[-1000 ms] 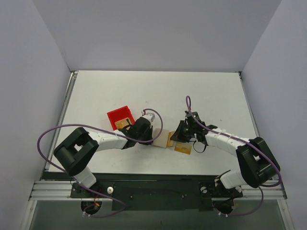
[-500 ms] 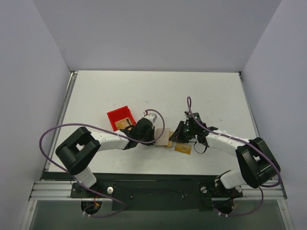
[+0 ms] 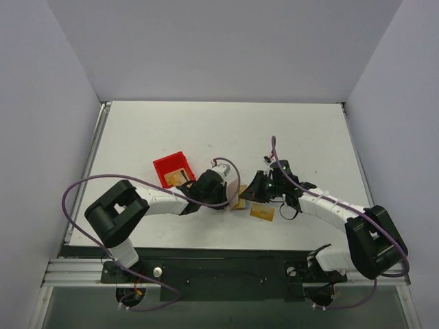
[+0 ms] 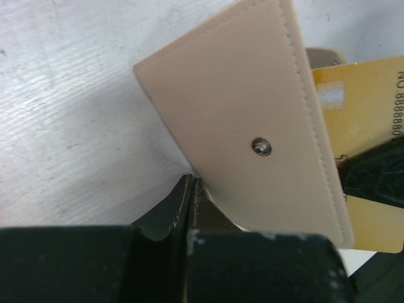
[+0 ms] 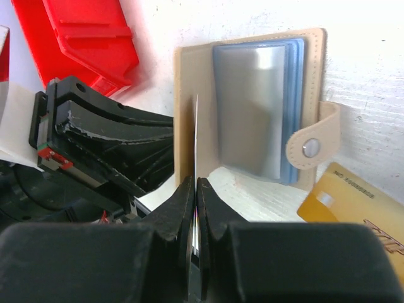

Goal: Put the credit cards into the card holder
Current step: Open the card holder at the center of the board.

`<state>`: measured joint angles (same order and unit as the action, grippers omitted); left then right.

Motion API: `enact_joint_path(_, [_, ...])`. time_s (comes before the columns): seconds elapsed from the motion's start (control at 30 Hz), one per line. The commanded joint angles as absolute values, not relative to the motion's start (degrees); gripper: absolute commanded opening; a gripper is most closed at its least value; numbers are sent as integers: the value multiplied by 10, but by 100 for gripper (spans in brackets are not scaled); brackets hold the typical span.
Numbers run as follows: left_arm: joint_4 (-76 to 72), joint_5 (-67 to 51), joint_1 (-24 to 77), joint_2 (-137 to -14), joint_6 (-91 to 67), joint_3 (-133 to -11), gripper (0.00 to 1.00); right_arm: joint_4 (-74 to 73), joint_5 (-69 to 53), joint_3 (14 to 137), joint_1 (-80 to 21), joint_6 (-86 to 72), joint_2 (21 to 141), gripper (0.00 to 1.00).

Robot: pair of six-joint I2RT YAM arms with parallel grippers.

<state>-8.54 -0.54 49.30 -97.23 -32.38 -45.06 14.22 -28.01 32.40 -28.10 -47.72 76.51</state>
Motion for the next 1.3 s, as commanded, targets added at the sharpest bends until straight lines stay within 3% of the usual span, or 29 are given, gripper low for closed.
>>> enact_joint_path(0.0, [-104, -34, 509, -984, -323, -469, 0, 163, -301, 327, -279, -469, 758, 0])
enact_joint_path(0.8, [-23, 43, 512, -974, -349, -397, 0, 179, -282, 384, -347, -453, 880, 0])
enact_joint_path(1.27, [191, 179, 512, -793, -373, -397, 0, 174, -248, 393, -348, -442, 924, 0])
